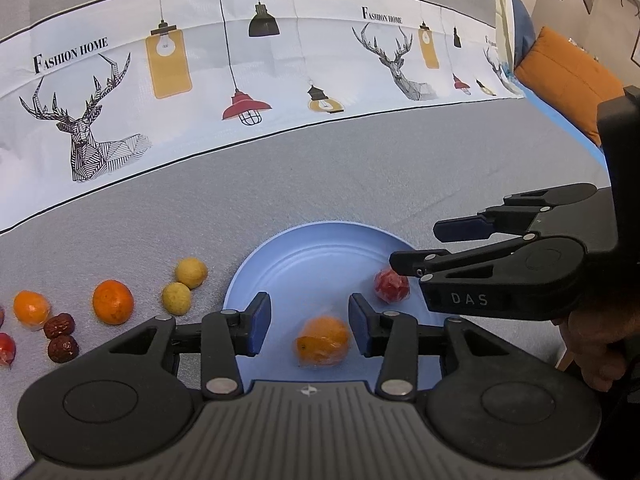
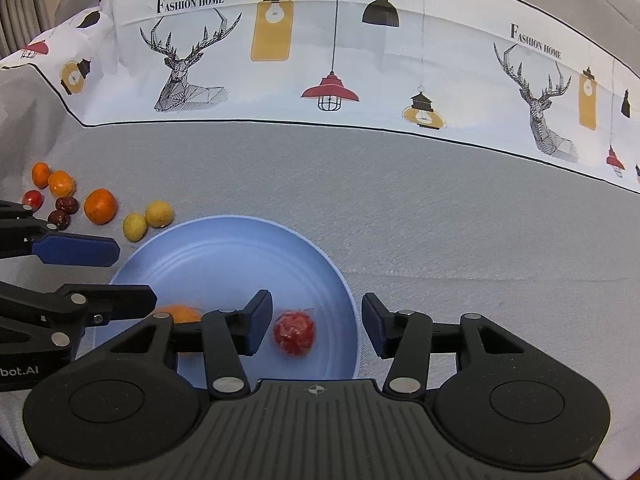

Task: Organize fruits
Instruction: 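Raise both open tools away from the plate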

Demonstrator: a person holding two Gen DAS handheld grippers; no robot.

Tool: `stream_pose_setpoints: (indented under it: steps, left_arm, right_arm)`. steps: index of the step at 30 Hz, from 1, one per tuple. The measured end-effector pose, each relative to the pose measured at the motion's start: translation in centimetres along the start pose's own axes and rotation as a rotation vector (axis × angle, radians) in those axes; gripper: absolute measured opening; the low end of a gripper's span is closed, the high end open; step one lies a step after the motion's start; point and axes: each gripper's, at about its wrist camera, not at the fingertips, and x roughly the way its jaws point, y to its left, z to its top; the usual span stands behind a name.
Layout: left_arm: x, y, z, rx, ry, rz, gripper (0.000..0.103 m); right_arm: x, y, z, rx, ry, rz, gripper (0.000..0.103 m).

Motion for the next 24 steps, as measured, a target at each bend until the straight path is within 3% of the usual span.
stream_pose_setpoints:
  steps: [24]
  left_arm:
    - [-0.14,0.39,0.03,-0.019,-0.002,-0.004,0.047]
  right_arm:
    - [-0.13,-0.53,0.13,0.030,-0.019,-0.011,0.052]
